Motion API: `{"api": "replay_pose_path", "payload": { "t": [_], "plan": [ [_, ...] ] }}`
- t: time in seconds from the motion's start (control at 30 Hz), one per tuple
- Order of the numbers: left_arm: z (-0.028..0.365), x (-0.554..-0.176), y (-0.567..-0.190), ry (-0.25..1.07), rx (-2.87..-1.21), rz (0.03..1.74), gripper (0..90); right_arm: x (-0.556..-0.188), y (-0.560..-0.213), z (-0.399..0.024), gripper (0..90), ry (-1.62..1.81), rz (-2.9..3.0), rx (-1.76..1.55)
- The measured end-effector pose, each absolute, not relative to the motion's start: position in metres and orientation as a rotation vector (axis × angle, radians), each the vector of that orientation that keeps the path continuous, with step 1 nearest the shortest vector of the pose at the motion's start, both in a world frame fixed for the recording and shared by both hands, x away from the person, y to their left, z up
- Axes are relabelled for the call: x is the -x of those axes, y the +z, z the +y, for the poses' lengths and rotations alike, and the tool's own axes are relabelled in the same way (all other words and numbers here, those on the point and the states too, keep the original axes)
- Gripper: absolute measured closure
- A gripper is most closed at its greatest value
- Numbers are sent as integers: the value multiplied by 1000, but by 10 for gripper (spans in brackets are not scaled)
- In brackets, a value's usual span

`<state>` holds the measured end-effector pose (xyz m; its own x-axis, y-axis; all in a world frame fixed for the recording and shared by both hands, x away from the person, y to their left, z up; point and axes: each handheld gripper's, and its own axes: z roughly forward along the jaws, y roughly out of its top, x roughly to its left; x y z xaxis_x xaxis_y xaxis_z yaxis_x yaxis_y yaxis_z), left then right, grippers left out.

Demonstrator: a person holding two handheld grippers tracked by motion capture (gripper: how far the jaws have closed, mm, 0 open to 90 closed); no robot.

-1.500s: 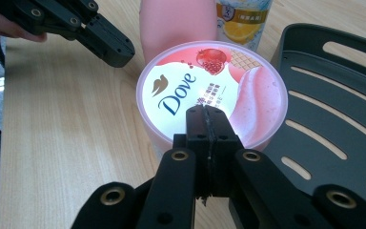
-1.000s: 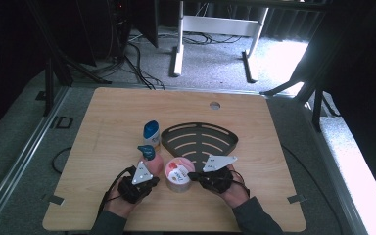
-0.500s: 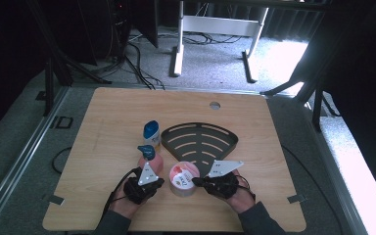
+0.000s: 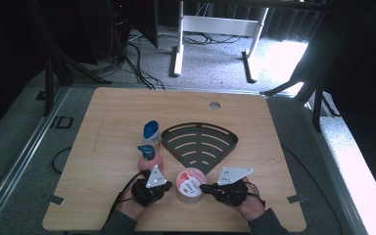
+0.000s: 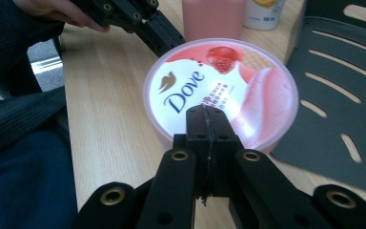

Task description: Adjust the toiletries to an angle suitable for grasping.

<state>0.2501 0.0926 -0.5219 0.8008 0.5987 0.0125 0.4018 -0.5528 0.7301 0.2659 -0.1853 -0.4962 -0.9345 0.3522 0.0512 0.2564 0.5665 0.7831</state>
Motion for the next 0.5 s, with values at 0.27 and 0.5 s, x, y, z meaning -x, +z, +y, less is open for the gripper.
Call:
{"api": "replay_pose_path", "payload": {
  "t": [0.27, 0.5],
  "plan": [
    [68, -246, -525, 294, -2275, 644, 882, -264, -496, -207, 900, 1298, 2647, -572],
    [50, -246, -526, 264, -2276, 596, 882, -272, -496, -226, 900, 1289, 2600, -654]
  ]
}}
